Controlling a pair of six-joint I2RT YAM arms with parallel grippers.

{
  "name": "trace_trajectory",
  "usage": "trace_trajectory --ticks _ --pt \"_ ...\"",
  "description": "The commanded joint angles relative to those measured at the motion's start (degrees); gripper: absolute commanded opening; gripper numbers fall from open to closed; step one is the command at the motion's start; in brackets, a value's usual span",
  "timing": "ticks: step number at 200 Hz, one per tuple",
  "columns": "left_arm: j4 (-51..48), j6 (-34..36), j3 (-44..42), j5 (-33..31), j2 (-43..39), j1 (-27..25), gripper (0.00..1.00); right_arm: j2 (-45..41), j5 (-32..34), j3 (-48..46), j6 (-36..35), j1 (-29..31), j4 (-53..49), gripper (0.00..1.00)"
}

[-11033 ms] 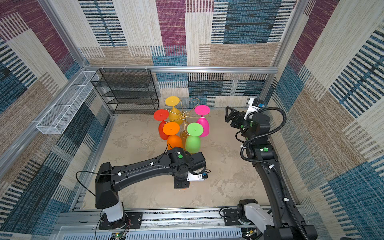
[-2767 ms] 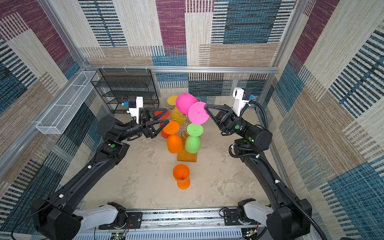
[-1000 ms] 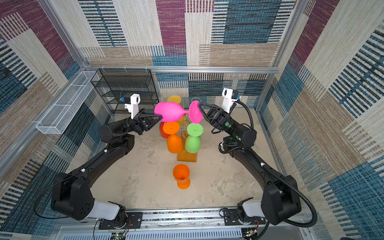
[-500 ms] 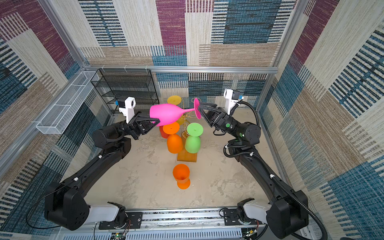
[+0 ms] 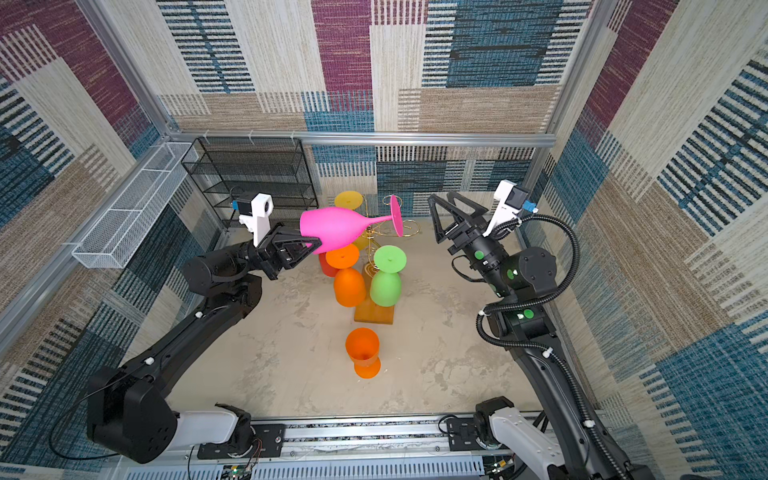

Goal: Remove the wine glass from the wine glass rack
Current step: 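Carry the magenta glass toward the robot with left gripper while right gripper releases and withdraws, then lower the magenta glass beside the orange glass with the left gripper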

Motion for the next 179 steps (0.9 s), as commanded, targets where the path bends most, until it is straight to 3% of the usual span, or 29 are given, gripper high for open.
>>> trace_trajectory --ticks 1,15,39,52,100,137,179 --pt "-8.2 8.0 1.5 0.4 -0.5 -0.6 0.00 -2.4 10.0 -1.0 -4.6 -1.1 -8.3 0.85" --pt "-20.2 17.0 2.9 -0.4 -2.4 -1.9 0.00 -3.9 11.8 -2.1 -4.8 -1.7 -9.0 0.85" --pt "-51.4 40.2 7.7 -5.1 -6.7 -6.6 0.00 -5.4 14.1 -2.6 -6.0 -2.2 -10.4 0.85" --pt "-62.6 48.1 10.4 -7.8 -7.7 -9.3 0.00 -5.6 15.4 -2.5 -6.7 -2.3 -11.3 0.85" --pt "-86.1 63.4 17.0 -17.7 -9.4 -19.3 0.00 -4.4 22.7 0.4 -9.9 -3.0 -17.8 0.88" --pt "-104.2 73.6 22.6 -31.2 -8.6 -28.9 0.00 -3.4 25.0 1.8 -12.1 -4.3 -20.4 0.89" --pt "-120.7 82.3 30.5 -51.5 -2.6 -42.1 0.00 -0.8 24.9 4.9 -14.8 -6.4 -23.6 0.90"
